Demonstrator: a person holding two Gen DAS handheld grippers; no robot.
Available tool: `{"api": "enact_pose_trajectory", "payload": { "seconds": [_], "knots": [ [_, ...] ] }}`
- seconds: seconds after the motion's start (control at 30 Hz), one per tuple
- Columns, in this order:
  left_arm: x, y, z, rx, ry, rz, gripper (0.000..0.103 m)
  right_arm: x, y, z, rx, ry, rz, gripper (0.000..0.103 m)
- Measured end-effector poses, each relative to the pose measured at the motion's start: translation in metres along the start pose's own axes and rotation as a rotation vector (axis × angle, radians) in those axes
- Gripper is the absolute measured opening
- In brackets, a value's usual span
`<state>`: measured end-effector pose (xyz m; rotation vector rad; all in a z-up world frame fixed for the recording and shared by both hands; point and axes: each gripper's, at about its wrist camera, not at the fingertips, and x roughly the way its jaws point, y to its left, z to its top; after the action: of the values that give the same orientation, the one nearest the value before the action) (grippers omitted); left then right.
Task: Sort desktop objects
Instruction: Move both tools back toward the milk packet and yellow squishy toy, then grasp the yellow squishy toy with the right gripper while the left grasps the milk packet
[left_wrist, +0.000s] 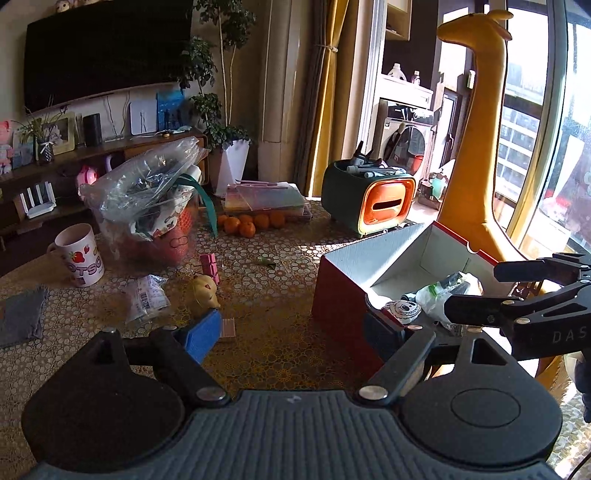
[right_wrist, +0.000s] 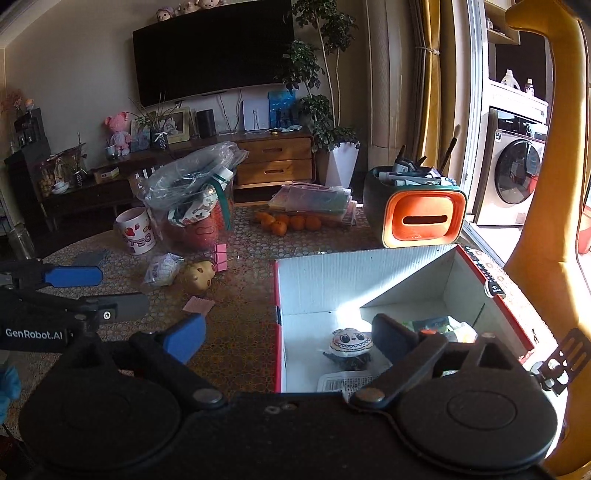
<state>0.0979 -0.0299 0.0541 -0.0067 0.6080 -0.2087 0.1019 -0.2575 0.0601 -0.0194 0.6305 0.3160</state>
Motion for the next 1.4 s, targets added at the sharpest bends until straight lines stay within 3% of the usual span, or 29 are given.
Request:
{"api": "enact_pose_trajectory", "payload": {
  "seconds": [0.47, 0.6, 0.67, 1.4],
  "knots": [
    [0.02, 0.088, -0.031, -0.088, 0.035, 0.069, 0.086, 0.038, 0.066, 0.006, -0.105, -0.007, 0.068, 0.098],
    [0.032, 0.112, -0.038, -0.121, 0.035, 0.113, 0.1, 0.056, 0.078, 0.007, -0.129, 0.008, 0.079, 0.098],
    [0.037, 0.121, -0.04, -0.127, 0.034, 0.125, 0.1, 0.065, 0.082, 0.008, -0.134, 0.017, 0.086, 0.098],
    [0.137, 0.193, -0.021, -0.188, 0.074, 0.223, 0.102, 0.192, 0.112, 0.021, -0.172, 0.107, 0.141, 0.098]
  ]
}}
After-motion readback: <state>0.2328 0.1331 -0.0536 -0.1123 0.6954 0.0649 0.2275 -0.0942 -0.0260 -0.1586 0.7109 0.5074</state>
